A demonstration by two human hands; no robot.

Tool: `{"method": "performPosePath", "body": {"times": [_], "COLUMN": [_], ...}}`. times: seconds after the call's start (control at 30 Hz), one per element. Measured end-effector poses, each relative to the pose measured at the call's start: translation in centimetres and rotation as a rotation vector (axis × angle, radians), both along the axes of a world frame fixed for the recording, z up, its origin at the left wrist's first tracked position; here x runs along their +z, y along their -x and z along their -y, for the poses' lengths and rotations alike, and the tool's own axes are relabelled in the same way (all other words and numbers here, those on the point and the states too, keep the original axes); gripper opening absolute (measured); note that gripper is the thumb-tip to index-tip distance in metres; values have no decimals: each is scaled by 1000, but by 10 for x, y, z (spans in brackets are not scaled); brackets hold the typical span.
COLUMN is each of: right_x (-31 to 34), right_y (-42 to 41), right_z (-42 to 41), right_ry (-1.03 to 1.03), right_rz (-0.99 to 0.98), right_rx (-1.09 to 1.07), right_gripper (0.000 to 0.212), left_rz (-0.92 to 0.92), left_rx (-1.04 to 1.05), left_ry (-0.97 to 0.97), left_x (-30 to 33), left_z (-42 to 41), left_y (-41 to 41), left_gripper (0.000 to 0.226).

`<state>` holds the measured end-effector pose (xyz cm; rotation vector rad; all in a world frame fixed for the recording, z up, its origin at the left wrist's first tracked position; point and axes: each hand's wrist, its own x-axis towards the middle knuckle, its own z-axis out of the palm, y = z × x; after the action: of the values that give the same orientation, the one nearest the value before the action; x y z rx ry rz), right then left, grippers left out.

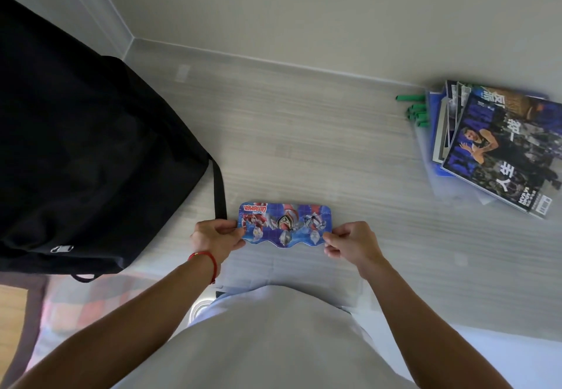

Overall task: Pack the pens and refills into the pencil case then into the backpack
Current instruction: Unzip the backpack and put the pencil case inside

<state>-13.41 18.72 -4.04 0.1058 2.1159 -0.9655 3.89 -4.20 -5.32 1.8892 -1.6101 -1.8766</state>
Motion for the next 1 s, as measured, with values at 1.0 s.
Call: {"method": "performPosePath", "body": {"times": [1.0], "right_x": [-3], "right_y": [-23], "right_z": [12], "right_ry": [39], "right_rz": [247], "right_rx": [-96], "right_gripper": [36], "left_rz": [-45], "left_rx": [-45], "left_ry": [-131], "left_x": [-8], "left_z": [-20], "left_y": [2], "left_gripper": [50]}}
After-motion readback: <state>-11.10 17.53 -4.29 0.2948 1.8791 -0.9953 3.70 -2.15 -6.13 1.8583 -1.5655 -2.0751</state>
